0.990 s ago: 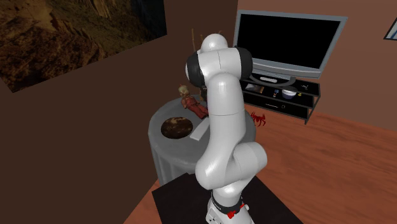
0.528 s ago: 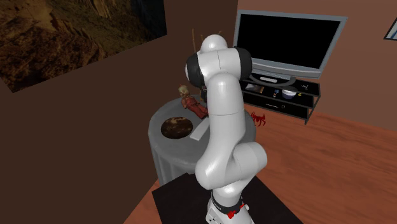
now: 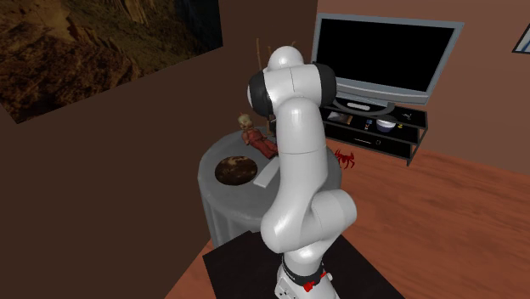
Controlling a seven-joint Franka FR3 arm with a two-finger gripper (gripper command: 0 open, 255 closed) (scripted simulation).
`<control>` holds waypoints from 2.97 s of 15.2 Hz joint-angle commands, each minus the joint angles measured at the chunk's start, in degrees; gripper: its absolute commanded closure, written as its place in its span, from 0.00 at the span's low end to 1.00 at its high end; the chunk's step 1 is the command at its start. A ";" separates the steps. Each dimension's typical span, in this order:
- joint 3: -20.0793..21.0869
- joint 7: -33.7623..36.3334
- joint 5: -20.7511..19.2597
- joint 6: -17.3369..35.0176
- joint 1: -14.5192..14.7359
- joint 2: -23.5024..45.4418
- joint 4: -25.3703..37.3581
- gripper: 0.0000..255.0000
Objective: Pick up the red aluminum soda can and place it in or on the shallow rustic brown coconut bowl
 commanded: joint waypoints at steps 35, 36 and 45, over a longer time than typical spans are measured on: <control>1.27 13.32 -8.94 -12.00 8.08 -19.71 -6.01 1.00; 1.82 14.80 -9.50 -11.84 8.80 -21.15 -7.50 1.00; 8.26 28.06 -12.37 -11.83 14.34 -31.77 -17.75 1.00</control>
